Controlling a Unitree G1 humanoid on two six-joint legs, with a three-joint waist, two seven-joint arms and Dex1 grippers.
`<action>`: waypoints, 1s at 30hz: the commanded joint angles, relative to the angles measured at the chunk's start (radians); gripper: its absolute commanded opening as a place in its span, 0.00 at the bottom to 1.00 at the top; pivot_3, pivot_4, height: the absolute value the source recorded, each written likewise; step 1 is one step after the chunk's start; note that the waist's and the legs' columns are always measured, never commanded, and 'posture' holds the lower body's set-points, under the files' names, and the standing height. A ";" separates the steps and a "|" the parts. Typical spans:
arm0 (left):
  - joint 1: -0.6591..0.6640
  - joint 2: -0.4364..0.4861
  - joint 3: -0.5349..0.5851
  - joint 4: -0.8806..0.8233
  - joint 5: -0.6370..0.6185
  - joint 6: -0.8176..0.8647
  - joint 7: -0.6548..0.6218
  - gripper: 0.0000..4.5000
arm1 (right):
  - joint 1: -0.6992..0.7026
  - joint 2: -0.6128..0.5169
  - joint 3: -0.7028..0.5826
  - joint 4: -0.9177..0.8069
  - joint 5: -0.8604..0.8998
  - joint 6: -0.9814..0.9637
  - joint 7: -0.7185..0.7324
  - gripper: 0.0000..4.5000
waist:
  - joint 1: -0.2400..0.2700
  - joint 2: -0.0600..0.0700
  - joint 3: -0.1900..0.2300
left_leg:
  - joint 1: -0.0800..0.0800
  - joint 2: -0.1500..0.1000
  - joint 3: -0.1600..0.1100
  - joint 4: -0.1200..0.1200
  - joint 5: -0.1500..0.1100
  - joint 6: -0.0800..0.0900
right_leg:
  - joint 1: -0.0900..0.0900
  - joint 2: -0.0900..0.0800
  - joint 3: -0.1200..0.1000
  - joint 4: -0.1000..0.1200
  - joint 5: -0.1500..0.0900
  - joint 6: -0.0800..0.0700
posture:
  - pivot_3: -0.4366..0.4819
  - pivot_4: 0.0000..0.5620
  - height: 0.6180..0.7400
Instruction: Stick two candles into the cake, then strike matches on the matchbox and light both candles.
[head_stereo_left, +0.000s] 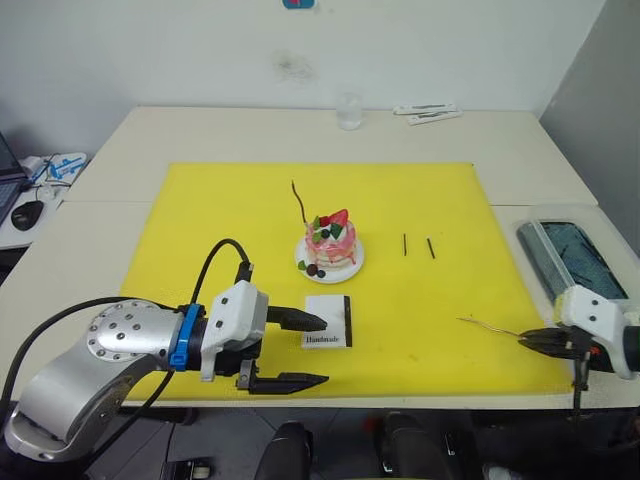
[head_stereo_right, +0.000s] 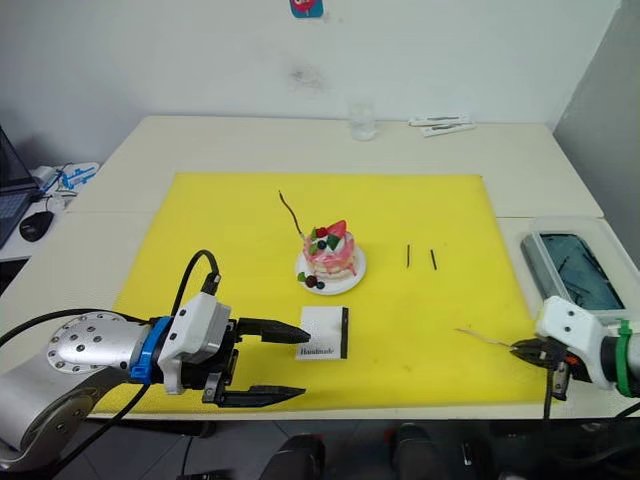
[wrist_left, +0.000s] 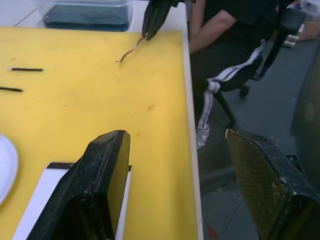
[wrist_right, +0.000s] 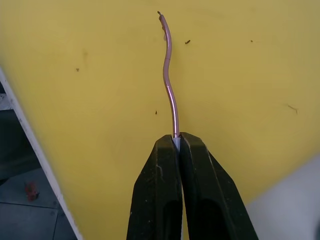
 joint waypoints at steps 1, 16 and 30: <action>-0.005 0.006 0.010 -0.027 -0.024 0.004 0.003 0.76 | 0.013 0.005 -0.058 0.031 -0.002 -0.042 0.046 0.01 | 0.000 0.000 0.000 | 0.000 0.000 0.000 0.000 0.000 0.000 | 0.000 0.000 0.000 0.000 0.000 0.000 | 0.48 0.27 1.00; -0.048 -0.019 -0.022 -0.030 -0.057 0.021 -0.004 0.76 | -0.016 0.021 0.020 0.024 -0.012 -0.011 0.060 0.01 | -0.001 0.000 0.000 | 0.001 0.000 0.003 0.000 0.000 0.000 | 0.000 0.000 0.003 0.001 0.001 0.001 | 0.48 0.27 1.00; -0.087 -0.041 -0.070 -0.013 -0.024 0.005 0.012 0.76 | -0.042 -0.030 -0.059 -0.046 0.007 0.066 0.083 0.71 | -0.001 0.000 0.000 | 0.006 0.000 0.016 0.000 0.000 0.000 | 0.000 0.002 0.018 0.001 0.001 0.003 | 0.48 0.27 1.00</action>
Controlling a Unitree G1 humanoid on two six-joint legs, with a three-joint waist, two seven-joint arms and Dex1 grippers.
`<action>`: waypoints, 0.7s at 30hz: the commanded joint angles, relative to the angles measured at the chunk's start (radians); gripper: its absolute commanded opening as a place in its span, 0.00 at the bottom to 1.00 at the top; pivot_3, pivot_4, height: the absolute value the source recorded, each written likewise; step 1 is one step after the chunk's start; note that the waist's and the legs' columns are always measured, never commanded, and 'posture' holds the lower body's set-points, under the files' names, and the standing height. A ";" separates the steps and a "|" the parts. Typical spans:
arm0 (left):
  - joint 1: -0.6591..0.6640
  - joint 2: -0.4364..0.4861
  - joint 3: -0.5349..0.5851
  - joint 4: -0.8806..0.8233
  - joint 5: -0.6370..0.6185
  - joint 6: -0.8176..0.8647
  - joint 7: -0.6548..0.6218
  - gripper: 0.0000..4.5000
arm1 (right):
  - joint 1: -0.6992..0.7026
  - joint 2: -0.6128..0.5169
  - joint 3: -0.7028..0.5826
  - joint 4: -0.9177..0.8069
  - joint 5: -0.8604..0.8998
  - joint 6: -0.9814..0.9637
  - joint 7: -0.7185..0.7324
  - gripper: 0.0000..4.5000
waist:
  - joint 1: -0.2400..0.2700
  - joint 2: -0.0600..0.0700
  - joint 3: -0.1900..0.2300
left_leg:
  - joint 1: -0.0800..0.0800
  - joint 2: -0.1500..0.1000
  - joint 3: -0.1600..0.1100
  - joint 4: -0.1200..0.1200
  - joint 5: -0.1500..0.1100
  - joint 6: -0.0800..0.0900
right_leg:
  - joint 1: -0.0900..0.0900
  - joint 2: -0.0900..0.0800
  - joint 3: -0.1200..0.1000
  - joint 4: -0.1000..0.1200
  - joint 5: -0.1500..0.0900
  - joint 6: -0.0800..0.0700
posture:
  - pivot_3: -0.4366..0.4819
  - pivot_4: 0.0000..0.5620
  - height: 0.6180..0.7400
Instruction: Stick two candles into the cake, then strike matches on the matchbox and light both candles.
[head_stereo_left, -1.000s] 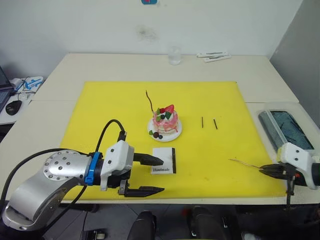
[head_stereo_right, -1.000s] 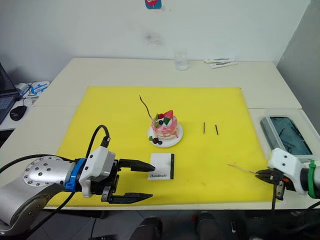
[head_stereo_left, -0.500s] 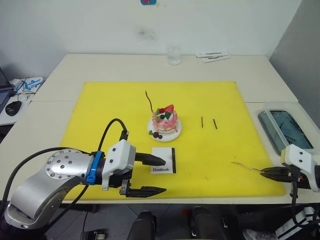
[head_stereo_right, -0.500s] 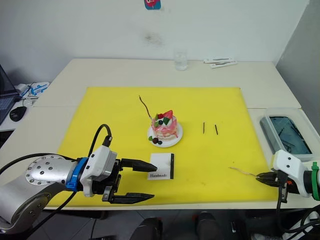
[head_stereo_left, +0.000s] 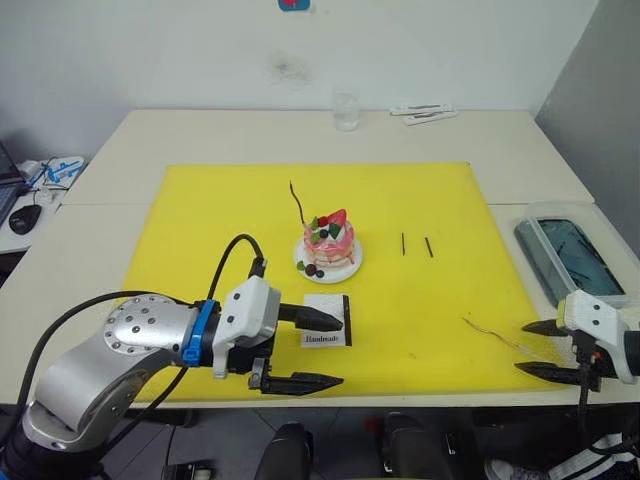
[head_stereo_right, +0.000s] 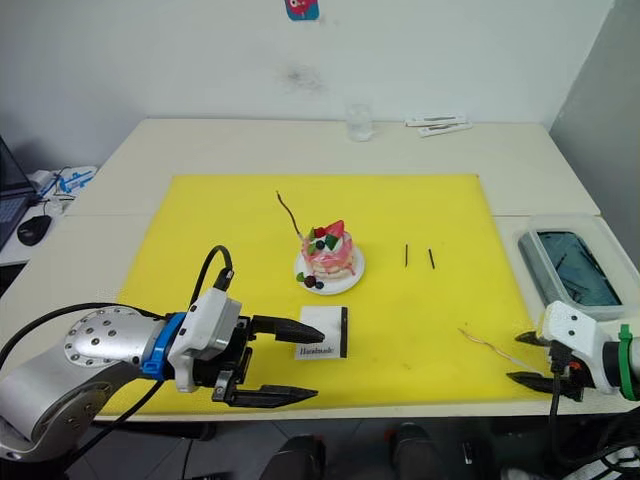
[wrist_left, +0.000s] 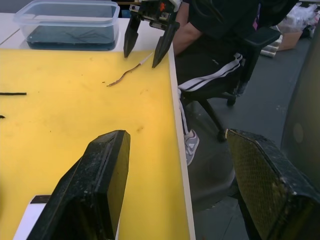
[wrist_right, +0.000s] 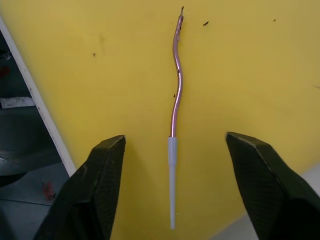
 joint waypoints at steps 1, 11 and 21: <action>-0.006 -0.005 -0.012 -0.009 0.019 -0.027 -0.004 0.76 | -0.003 -0.045 -0.098 -0.101 0.030 0.066 0.026 0.71 | 0.000 0.000 0.000 | 0.001 0.000 0.002 0.000 0.000 0.000 | 0.000 0.000 0.002 0.000 0.000 0.001 | 0.48 0.27 1.00; -0.004 -0.033 -0.090 0.012 0.111 -0.071 0.008 0.76 | -0.165 -0.301 0.048 -0.356 0.046 0.575 -0.097 0.71 | -0.002 -0.001 0.000 | 0.004 0.001 0.006 0.000 0.000 0.000 | 0.000 0.001 0.006 -0.001 0.001 0.002 | 0.48 0.27 1.00; 0.002 -0.085 -0.174 0.024 0.217 -0.116 0.035 0.76 | -0.494 -0.305 0.473 -0.315 -0.009 0.624 -0.126 0.71 | -0.002 -0.001 0.000 | -0.001 0.001 0.006 0.000 0.000 0.000 | -0.003 0.000 0.005 -0.005 0.003 0.005 | 0.48 0.27 1.00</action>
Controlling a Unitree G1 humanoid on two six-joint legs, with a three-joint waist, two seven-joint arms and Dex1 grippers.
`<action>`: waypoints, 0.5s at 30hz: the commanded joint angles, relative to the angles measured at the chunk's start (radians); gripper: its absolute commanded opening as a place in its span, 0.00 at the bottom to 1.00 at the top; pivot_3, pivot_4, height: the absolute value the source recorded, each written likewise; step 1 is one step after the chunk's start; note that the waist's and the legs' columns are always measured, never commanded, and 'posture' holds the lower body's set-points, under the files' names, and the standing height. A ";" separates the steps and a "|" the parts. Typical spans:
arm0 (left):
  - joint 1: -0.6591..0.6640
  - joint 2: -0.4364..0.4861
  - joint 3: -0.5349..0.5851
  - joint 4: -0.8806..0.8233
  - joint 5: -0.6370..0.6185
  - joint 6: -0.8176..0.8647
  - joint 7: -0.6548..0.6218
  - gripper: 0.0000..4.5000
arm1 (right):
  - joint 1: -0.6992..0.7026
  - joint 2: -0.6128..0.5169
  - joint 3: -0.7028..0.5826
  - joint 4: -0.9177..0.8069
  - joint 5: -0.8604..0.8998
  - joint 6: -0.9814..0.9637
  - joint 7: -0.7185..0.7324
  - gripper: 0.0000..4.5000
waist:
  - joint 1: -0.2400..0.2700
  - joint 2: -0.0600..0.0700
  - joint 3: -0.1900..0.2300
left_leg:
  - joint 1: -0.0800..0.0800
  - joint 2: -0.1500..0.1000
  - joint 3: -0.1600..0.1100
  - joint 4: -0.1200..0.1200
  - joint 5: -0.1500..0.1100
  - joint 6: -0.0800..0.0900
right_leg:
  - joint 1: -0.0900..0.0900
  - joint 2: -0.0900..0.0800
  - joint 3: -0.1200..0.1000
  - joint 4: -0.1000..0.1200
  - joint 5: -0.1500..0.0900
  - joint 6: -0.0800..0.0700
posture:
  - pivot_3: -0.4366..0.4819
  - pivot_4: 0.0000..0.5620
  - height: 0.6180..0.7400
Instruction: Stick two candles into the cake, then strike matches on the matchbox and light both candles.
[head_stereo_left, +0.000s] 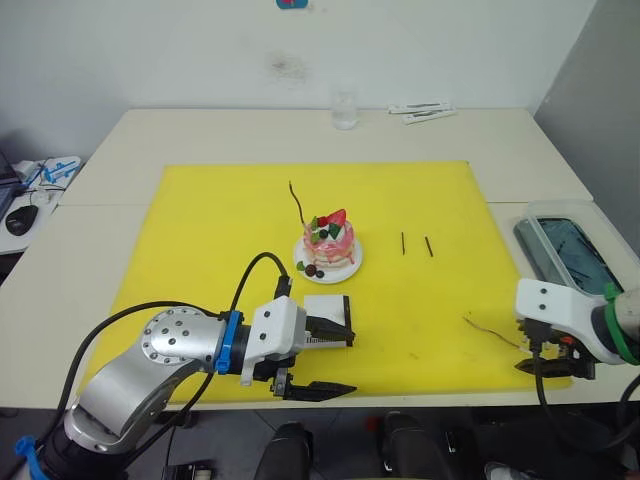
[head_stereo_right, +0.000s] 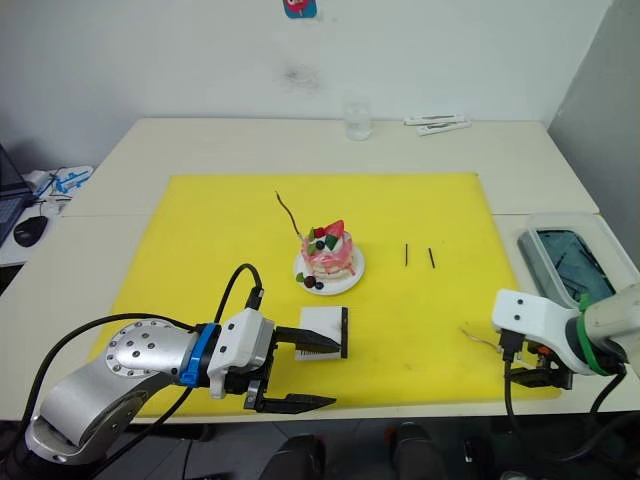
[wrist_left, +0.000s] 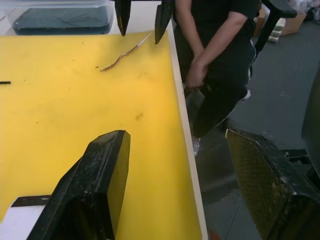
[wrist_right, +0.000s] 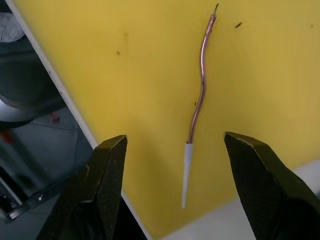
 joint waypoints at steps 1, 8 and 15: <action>-0.012 -0.015 -0.014 -0.019 0.016 -0.015 0.013 0.76 | -0.088 0.010 0.097 0.046 -0.054 -0.005 -0.005 0.71 | 0.000 0.000 0.000 | 0.000 0.000 0.000 0.000 0.000 0.000 | 0.000 0.000 0.000 0.000 0.000 0.000 | 0.48 0.27 1.00; -0.033 -0.027 -0.021 -0.021 0.016 0.003 0.029 0.76 | -0.172 0.021 0.229 0.138 -0.132 -0.046 0.037 0.71 | 0.000 0.000 0.000 | 0.000 0.000 0.000 0.000 0.000 0.000 | 0.000 0.000 -0.001 0.000 0.000 0.000 | 0.48 0.27 1.00; -0.054 -0.039 -0.025 -0.032 0.002 0.032 0.047 0.76 | -0.177 0.028 0.256 0.168 -0.166 -0.064 0.062 0.71 | 0.000 0.000 0.000 | 0.000 0.000 0.000 0.000 0.000 0.000 | 0.000 0.000 -0.001 0.000 0.002 0.003 | 0.48 0.27 1.00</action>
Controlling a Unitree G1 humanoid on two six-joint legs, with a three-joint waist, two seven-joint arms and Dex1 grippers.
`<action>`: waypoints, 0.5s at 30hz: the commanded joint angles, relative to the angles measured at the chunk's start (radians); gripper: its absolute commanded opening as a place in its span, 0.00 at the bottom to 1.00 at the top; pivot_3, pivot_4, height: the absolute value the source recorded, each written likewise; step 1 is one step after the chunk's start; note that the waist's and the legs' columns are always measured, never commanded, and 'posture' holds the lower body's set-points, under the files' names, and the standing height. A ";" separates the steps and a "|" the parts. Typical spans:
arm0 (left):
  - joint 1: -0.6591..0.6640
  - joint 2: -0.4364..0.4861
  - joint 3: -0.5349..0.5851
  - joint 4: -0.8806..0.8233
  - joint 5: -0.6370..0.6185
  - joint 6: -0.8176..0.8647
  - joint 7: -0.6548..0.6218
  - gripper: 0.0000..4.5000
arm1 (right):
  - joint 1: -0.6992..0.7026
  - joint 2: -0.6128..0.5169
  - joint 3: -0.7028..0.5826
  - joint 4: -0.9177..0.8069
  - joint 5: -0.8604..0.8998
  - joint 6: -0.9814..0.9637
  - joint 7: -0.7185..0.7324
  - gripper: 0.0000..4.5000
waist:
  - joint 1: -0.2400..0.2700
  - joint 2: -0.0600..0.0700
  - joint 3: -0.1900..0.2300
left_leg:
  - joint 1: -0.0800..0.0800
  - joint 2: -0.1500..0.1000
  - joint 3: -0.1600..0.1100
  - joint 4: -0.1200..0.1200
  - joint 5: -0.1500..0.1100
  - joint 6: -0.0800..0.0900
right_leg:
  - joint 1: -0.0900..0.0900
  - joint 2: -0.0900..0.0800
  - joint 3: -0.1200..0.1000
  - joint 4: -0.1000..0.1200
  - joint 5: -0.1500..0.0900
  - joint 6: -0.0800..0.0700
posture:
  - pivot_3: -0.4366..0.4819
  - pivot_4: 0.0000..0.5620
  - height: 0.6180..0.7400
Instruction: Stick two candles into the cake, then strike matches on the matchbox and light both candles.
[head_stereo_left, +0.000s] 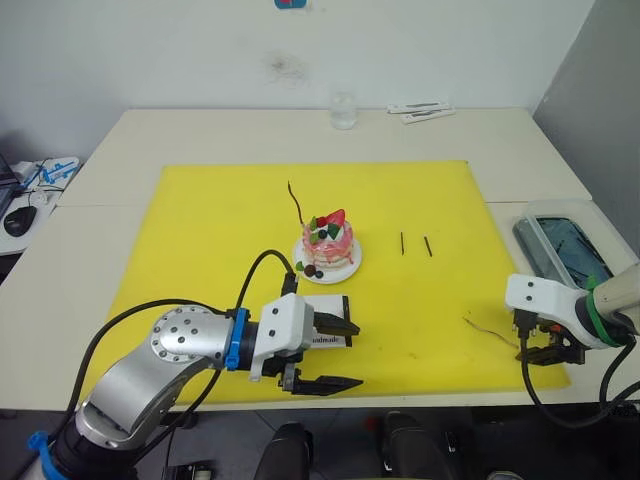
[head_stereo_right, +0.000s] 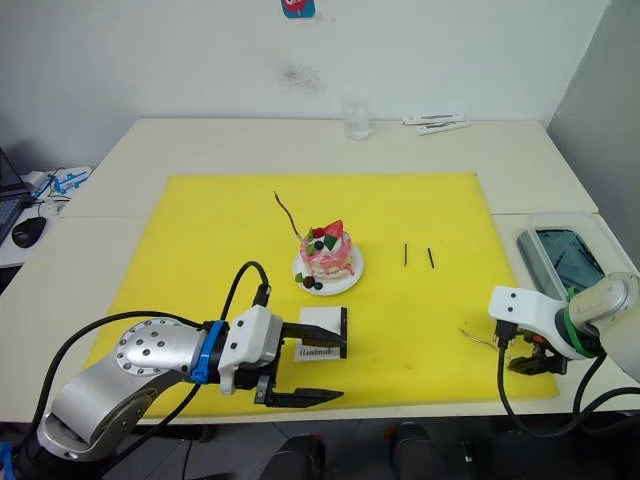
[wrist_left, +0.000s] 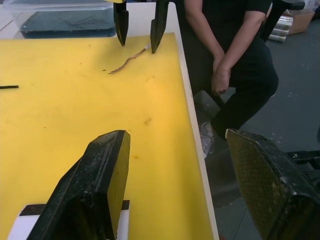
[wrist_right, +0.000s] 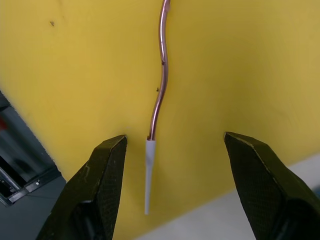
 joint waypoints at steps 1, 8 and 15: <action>-0.020 -0.011 -0.003 -0.033 -0.013 0.013 0.013 0.76 | -0.012 0.002 0.006 0.004 -0.021 -0.004 0.013 0.68 | 0.000 0.000 0.000 | 0.000 0.000 0.000 0.000 0.000 0.000 | 0.000 0.000 0.000 0.000 0.000 0.000 | 0.48 0.27 1.00; -0.038 -0.014 -0.004 -0.031 -0.008 0.026 0.011 0.76 | -0.016 0.030 0.014 0.006 -0.021 0.026 0.014 0.19 | 0.000 0.000 0.000 | 0.000 0.000 0.000 0.000 0.000 0.000 | 0.000 0.000 0.000 0.000 0.000 0.001 | 0.48 0.27 1.00; -0.047 -0.014 -0.001 -0.030 -0.009 0.036 0.010 0.76 | -0.033 0.045 -0.010 0.008 0.007 0.062 0.024 0.00 | 0.000 0.000 0.000 | 0.000 0.000 0.000 0.000 0.000 0.000 | 0.000 0.000 0.000 0.000 0.001 0.001 | 0.48 0.27 1.00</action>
